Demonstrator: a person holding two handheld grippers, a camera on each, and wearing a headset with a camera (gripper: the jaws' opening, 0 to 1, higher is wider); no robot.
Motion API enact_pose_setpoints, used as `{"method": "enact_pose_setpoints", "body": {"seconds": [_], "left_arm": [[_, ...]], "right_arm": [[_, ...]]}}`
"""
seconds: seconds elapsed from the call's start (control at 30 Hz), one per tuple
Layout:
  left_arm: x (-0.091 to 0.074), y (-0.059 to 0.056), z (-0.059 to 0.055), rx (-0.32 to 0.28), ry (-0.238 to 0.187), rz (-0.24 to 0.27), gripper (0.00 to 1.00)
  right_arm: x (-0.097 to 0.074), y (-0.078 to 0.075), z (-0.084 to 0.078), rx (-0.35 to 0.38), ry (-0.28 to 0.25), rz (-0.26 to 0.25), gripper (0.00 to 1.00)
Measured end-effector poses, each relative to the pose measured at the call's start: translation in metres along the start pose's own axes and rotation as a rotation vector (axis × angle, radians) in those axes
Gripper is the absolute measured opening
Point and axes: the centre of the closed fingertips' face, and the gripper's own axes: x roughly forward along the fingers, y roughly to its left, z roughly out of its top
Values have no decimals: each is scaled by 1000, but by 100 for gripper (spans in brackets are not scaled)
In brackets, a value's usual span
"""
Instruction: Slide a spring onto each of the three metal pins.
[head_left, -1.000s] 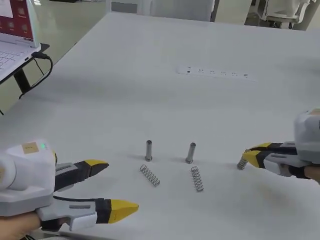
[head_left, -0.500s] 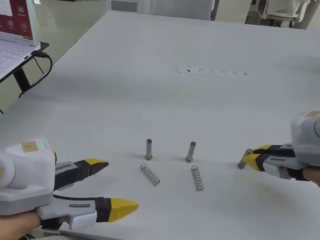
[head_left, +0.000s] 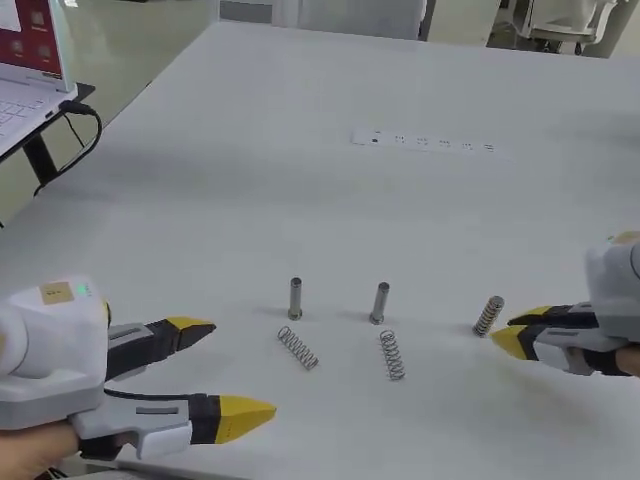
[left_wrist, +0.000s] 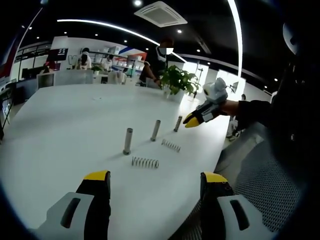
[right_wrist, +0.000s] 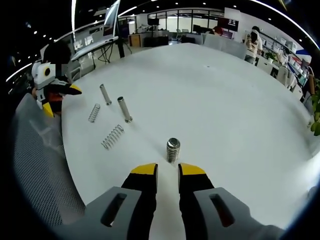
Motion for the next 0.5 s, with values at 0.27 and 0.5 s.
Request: {"method": "enact_pose_setpoints", "body": {"seconds": [0.27,0.5], "left_arm": [[0,-1,1,0,-3,-1,69],[0,-1,1,3,-5,-1,69]], "right_arm": [[-4,18,-11,-9,48,40,15],[-6,29,-14,-34,68,65,15]]}}
